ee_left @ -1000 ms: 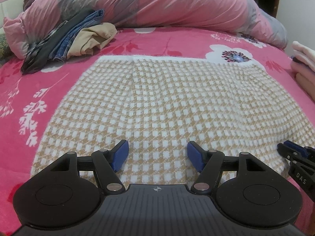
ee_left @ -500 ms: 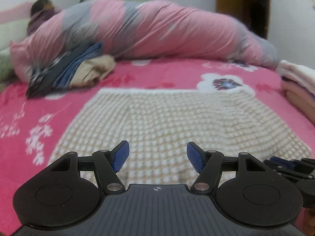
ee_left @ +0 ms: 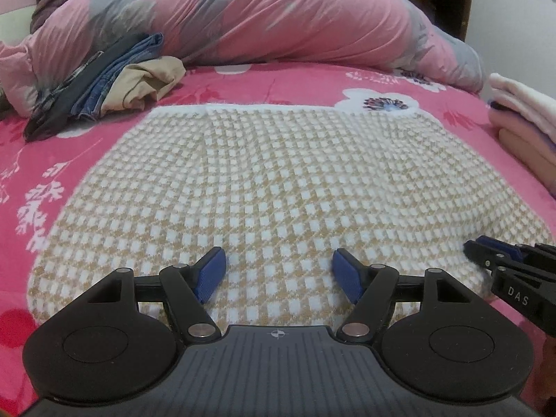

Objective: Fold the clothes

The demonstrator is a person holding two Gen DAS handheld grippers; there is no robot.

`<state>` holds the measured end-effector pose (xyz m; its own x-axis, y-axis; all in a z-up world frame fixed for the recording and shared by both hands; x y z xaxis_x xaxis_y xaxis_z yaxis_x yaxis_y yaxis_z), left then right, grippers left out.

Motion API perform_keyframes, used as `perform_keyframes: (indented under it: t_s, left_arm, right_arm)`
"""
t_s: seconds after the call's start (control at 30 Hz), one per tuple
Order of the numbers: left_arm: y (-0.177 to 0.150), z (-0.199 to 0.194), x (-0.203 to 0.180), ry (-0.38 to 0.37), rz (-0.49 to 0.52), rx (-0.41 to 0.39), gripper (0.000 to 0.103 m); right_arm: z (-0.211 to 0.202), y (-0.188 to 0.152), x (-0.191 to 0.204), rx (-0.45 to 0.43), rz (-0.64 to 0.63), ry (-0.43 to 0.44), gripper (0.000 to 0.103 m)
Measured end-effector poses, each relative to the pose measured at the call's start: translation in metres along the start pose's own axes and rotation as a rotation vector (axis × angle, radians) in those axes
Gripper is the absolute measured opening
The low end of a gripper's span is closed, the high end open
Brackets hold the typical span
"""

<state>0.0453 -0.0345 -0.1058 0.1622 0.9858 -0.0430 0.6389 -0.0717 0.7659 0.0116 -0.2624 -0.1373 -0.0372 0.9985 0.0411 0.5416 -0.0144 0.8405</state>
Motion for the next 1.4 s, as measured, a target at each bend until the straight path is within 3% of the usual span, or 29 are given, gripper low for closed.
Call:
perform_keyframes:
  t_s: [1.4]
  left_arm:
    - [-0.0016,-0.0001,0.0026,-0.018,-0.015,0.002,0.069]
  right_arm:
    - [0.0008,0.0028,0.0035,0.024,-0.015,-0.016,0.017]
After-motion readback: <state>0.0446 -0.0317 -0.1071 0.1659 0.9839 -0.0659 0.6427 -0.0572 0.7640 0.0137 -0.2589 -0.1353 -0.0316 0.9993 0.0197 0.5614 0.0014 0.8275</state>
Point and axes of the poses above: each gripper's, at about its wrist camera, not at the fingertips, and z roughly the way its jaws point, x to its left, y to its top, the point moved 2 cm from there along z, roughly the way its jaws point, and after that the axes turned 1 degree about -x, right-handed, at the moved point
